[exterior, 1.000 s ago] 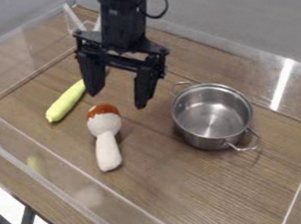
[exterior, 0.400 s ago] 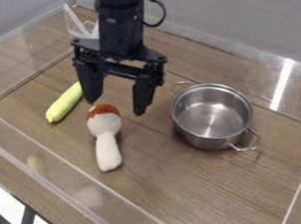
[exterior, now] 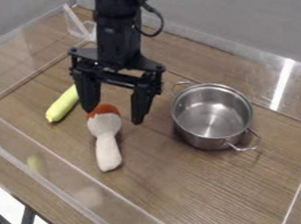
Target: Put mushroom into the silver pot
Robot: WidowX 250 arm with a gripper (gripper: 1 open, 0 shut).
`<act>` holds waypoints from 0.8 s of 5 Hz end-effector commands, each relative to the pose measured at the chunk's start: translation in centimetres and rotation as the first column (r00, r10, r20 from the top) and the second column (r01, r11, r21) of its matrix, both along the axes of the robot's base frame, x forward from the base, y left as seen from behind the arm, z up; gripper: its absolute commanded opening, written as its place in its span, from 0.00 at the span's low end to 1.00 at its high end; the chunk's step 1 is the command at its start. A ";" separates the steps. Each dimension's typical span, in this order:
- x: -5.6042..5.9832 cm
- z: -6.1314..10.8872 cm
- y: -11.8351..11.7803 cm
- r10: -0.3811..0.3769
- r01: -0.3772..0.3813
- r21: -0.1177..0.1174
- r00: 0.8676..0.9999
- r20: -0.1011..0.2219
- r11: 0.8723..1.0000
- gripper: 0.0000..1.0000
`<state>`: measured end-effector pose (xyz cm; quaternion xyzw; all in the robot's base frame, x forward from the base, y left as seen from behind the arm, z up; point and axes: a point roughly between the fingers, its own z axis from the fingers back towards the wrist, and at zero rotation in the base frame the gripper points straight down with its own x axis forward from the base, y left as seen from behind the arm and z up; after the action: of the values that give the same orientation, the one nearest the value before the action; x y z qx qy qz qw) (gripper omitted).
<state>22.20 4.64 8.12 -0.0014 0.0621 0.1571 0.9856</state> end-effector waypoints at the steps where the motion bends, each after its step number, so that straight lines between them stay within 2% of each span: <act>1: -0.1 1.0 -0.4 0.007 -0.007 0.004 0.999 0.045 1.000 1.00; 4: -0.1 0.7 -0.9 0.030 -0.030 -0.006 0.999 0.038 1.000 1.00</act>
<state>21.89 3.99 8.17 -0.0078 0.0597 0.1763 0.9825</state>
